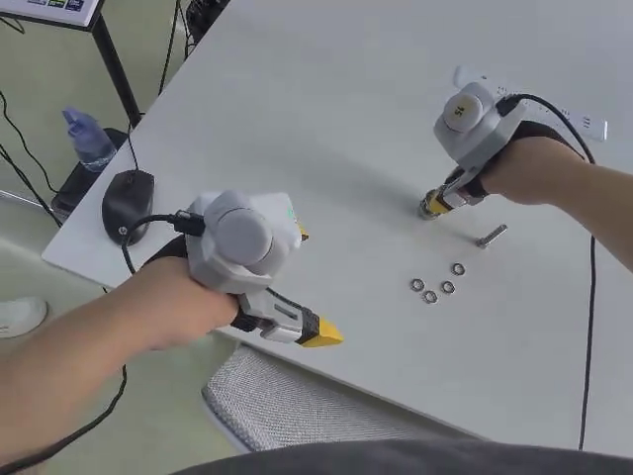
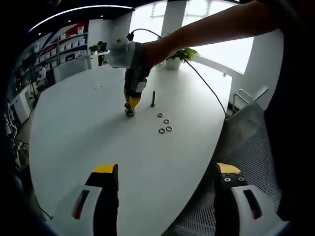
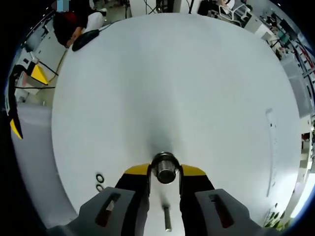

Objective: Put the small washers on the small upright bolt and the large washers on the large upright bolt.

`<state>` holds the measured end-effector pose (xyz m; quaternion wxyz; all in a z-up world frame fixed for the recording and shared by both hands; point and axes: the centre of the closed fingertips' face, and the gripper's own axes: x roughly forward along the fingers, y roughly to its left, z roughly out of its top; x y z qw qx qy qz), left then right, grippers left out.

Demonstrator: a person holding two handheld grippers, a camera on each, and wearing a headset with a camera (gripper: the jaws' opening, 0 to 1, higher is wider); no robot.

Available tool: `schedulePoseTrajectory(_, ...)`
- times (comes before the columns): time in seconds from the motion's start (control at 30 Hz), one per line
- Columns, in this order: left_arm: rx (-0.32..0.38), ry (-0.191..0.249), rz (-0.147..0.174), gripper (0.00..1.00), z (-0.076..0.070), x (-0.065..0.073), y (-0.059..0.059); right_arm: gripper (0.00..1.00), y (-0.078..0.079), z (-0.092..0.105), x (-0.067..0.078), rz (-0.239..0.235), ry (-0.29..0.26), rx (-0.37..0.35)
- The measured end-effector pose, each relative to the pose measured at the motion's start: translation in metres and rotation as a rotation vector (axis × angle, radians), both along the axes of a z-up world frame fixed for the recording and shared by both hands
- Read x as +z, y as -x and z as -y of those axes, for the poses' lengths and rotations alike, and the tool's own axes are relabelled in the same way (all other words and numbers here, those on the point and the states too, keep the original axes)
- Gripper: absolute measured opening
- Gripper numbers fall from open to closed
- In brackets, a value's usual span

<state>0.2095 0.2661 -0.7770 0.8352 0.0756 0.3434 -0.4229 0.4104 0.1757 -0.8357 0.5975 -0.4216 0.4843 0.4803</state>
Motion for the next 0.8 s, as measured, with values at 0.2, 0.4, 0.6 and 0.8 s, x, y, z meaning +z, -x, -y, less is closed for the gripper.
schedulePoseTrajectory(0.2, 0.000, -0.005, -0.007, 0.79, -0.001, -0.003, 0.000, 0.22, 0.002, 0.001, -0.008, -0.009, 0.005, -0.002)
schedulePoseTrajectory(0.4, 0.000, -0.005, -0.016, 0.78, 0.000, -0.005, 0.001, 0.22, 0.000, 0.001, -0.013, -0.010, 0.010, 0.002)
schedulePoseTrajectory(0.6, -0.005, -0.006, -0.026, 0.77, 0.001, -0.008, 0.004, 0.23, -0.002, -0.002, -0.014, -0.018, 0.011, 0.014)
schedulePoseTrajectory(0.8, -0.012, -0.007, -0.027, 0.76, 0.003, -0.009, 0.003, 0.23, -0.010, -0.002, -0.020, -0.025, 0.015, 0.011)
